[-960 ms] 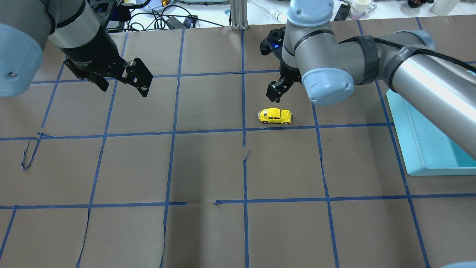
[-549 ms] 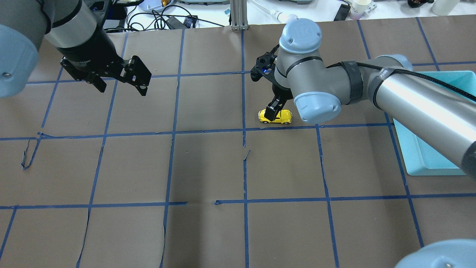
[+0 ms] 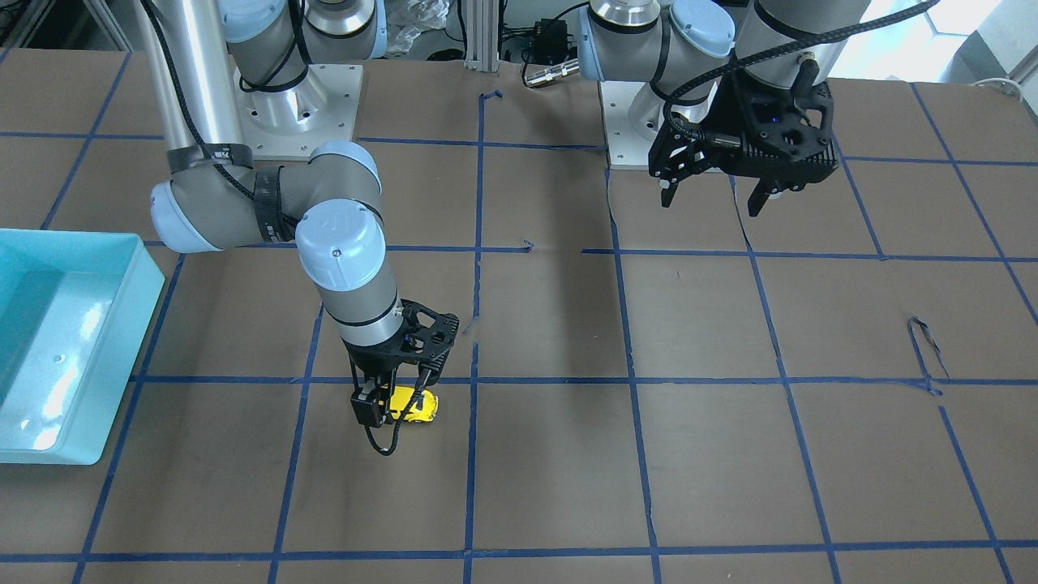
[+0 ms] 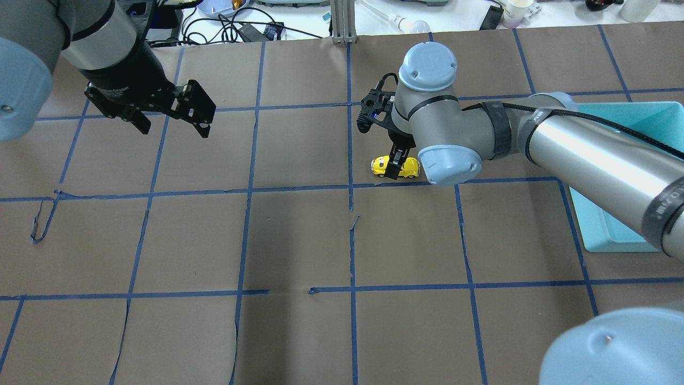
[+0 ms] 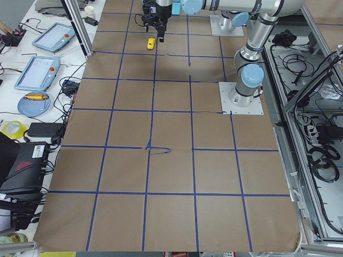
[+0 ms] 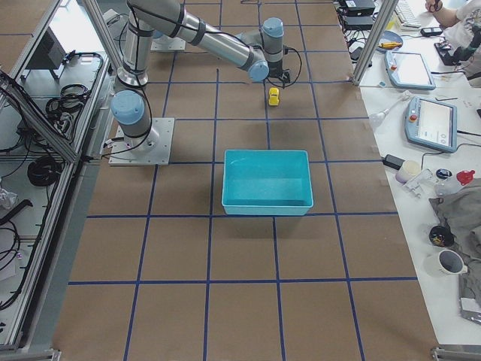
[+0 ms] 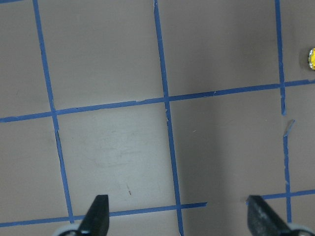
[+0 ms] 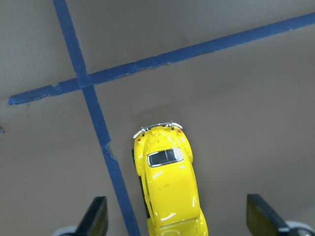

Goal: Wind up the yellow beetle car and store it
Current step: 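Lift the car off the table with the right gripper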

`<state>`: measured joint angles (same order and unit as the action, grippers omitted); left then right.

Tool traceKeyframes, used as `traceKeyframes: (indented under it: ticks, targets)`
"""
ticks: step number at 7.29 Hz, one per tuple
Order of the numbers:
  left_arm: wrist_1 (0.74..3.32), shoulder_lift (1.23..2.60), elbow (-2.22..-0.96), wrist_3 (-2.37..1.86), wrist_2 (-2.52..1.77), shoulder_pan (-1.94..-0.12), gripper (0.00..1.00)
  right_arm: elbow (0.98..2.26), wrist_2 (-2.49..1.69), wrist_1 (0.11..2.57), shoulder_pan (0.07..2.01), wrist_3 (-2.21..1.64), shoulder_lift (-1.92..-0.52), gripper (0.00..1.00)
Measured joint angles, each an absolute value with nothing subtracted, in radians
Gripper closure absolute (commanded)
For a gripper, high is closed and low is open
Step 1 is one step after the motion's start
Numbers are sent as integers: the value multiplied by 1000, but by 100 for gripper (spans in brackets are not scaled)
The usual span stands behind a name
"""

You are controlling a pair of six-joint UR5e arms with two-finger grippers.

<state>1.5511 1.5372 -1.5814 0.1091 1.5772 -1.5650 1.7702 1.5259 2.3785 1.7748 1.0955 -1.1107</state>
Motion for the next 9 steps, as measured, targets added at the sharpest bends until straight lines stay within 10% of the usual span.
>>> traceKeyframes:
  ticks: [5, 6, 7, 9]
  targets:
    - [1551, 1537, -1581, 115, 1577, -1563, 0, 1768, 1522, 2395, 1775, 1120, -1067, 0]
    - [1551, 1537, -1580, 120, 1577, -1563, 0, 1768, 1522, 2396, 1775, 1120, -1059, 34]
    - [1550, 1537, -1581, 122, 1577, -1562, 0, 1767, 1522, 2396, 1775, 1118, -1052, 97]
    - [1549, 1536, -1582, 124, 1577, -1559, 0, 1767, 1525, 2395, 1775, 1113, -1044, 100]
